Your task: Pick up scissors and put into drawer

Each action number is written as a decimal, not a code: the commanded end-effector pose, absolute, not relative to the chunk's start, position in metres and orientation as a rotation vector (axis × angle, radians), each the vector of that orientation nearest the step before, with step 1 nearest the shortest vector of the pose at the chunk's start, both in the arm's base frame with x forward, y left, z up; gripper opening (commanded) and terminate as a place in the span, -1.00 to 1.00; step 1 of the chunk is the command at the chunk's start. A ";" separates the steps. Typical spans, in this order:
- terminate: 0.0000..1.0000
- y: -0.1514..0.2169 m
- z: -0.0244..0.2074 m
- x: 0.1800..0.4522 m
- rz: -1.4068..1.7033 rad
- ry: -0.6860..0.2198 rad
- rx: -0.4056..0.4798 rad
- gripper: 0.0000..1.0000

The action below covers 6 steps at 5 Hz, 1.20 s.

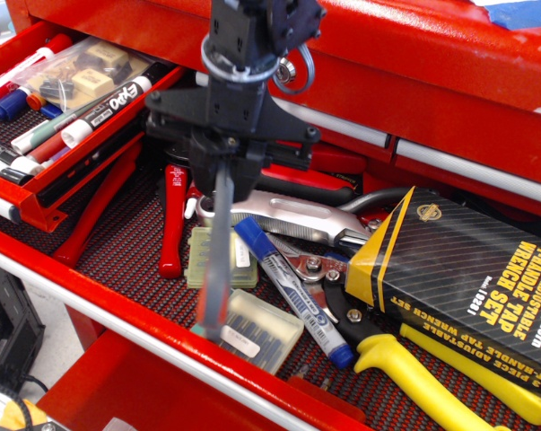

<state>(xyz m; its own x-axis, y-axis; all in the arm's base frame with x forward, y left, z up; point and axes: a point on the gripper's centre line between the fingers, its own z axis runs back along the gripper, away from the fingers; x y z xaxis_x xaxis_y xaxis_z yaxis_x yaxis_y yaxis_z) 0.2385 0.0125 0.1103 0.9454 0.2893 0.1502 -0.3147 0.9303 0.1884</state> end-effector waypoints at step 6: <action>-1.00 0.193 0.156 0.251 -0.004 -0.302 0.245 1.00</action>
<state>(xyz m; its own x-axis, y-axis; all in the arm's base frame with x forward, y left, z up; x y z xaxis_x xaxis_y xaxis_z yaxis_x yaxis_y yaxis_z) 0.2520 0.1943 0.1462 0.9618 -0.0149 0.2733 -0.0458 0.9758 0.2140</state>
